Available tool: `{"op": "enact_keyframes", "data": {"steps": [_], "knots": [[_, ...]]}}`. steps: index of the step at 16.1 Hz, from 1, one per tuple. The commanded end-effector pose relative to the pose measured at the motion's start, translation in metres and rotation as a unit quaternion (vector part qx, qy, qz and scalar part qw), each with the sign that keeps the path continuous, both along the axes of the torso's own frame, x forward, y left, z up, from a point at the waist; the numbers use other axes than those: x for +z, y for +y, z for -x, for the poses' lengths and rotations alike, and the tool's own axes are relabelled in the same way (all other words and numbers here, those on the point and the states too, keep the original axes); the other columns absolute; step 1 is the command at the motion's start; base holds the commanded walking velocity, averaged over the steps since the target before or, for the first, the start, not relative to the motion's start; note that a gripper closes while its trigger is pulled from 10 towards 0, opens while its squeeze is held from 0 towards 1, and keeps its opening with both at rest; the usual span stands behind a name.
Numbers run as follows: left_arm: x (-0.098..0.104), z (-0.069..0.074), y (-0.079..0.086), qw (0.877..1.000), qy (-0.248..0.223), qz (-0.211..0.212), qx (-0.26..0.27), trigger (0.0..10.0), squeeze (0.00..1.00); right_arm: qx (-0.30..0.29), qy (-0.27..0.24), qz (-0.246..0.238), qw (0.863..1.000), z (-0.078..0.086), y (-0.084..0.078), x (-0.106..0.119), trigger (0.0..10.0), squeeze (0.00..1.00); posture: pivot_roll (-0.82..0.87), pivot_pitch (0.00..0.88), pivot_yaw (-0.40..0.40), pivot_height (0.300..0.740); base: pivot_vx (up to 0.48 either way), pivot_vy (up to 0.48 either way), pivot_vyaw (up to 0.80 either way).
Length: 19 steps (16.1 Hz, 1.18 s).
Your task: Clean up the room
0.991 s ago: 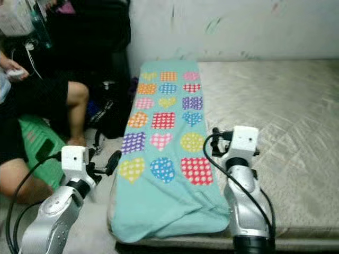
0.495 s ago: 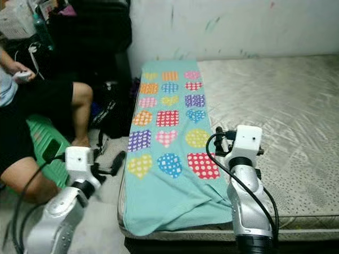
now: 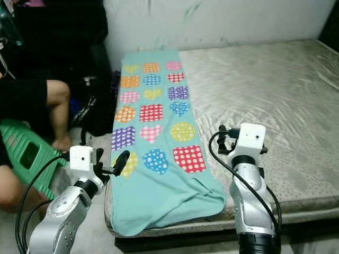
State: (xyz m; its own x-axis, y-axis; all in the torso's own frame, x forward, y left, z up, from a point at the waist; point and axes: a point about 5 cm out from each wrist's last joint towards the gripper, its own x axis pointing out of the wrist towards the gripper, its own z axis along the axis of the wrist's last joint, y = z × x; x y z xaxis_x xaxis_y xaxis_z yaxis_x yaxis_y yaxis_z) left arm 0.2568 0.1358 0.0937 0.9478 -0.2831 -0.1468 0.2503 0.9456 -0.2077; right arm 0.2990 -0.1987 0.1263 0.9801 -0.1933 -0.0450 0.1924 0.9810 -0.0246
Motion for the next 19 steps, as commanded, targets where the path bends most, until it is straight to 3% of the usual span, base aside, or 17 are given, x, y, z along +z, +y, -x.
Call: {"op": "enact_keyframes", "data": {"steps": [1, 7, 13, 19], "knots": [[0.0028, 0.002, 0.0047, 1.0, -0.008, -0.002, 0.002, 10.0, 0.0, 0.009, -0.001, 0.002, 1.0, -0.001, 0.0044, 0.001, 10.0, 0.0, -0.13, 0.0, 0.063, 0.74, 0.0, 0.0, 0.0], [0.005, 0.0035, 0.0029, 1.0, -0.015, 0.001, -0.012, 10.0, 0.0, 0.007, 0.001, 0.0, 1.0, -0.0008, 0.0043, 0.0, 10.0, 0.0, -0.13, 0.0, 0.066, 0.74, 0.0, 0.0, 0.0], [0.005, 0.004, 0.0036, 1.0, -0.012, 0.0, -0.015, 10.0, 0.0, 0.006, 0.002, -0.002, 1.0, 0.0001, 0.0054, -0.0011, 10.0, 0.0, -0.13, 0.0, 0.068, 0.74, 0.04, 0.0, -0.65], [0.0057, 0.0039, 0.0028, 1.0, -0.014, 0.003, -0.021, 10.0, 0.0, 0.003, 0.002, -0.002, 1.0, -0.0008, 0.0044, -0.001, 10.0, 0.0, -0.13, 0.0, 0.068, 0.74, 0.177, 0.0, -0.1]]}}
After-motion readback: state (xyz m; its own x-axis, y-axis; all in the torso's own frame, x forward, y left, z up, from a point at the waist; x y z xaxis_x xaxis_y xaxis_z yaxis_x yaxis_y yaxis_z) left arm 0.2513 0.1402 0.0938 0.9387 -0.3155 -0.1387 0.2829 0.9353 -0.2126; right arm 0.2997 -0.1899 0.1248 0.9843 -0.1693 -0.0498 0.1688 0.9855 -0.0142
